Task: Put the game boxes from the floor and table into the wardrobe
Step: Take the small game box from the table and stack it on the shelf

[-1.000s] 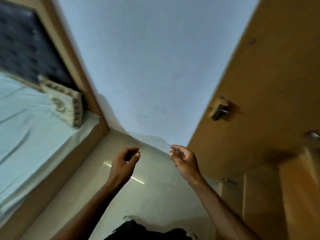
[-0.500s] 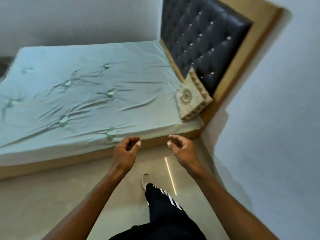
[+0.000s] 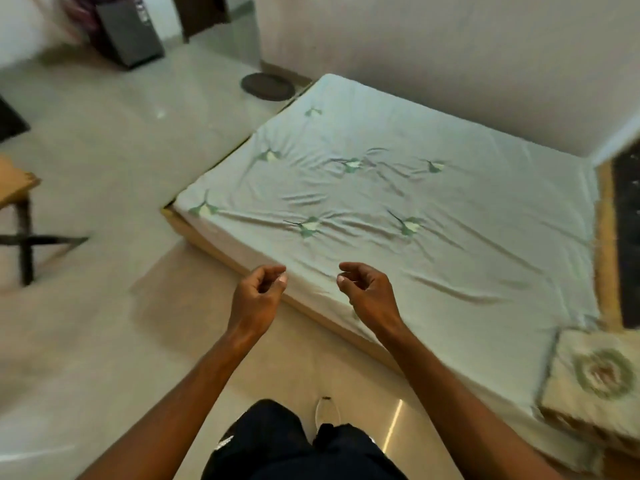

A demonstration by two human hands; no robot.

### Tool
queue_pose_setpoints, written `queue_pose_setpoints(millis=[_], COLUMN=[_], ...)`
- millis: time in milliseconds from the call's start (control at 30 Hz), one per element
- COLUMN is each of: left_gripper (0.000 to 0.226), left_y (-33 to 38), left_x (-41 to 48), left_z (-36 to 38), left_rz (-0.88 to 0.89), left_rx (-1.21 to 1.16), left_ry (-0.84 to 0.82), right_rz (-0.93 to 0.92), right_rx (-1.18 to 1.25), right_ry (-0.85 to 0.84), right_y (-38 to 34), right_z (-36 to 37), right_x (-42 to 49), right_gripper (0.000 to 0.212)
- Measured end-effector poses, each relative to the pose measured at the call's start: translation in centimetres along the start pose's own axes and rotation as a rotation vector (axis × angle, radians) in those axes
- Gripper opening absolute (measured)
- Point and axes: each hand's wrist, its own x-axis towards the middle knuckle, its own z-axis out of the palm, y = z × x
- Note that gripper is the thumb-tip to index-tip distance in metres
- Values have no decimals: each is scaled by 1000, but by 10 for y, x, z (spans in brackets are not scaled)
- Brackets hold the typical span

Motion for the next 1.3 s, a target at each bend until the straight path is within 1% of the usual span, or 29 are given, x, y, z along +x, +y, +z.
queue_pose_setpoints(millis=[67,233,333,400,433,567,733,800,1033,1200,1300], left_gripper=[17,17,16,14,14,15,16,17,16,15,13], left_y=[-2,-13,-19,-23,-25,-30,-36,-38,-60,-57,-54], left_x=[17,77,125,149,166,217,279,299,425,516,563], left_z=[-20,-99,-166,-205,-236,-320,-417,-442,-573,-669,-722], left_rz=[-16,-42,-48,-57,-65,-77,-99,-113,-146,-197,-195], left_rx=[-4,-68,-77,-78,-85,-97,-143,-140,-121,-109,-97], left_ry=[60,288,414,464,495,568,686,696,760,833,886], right_rz=[-9,-39,-89,-118,-134,-200,-214,-219,-255,-274,-286], right_rx=[-10,-68,-100,-118,-122,-124,-136,-151,-193,-232,-245], right_ry=[-53,-274,-397,-447,-477,-523,-617,-637,-720,-813,-841], right_y=[-13,-51,-83,-107,-125,-174,-221,-233,-290,-349,-383], right_z=[23,123,204,249,282,374,493,526,691,805,870], right_x=[25,105,155,176,190,231,282,299,398,471,508], right_gripper=[28,27,26,27,27,29,27,27,26,26,26])
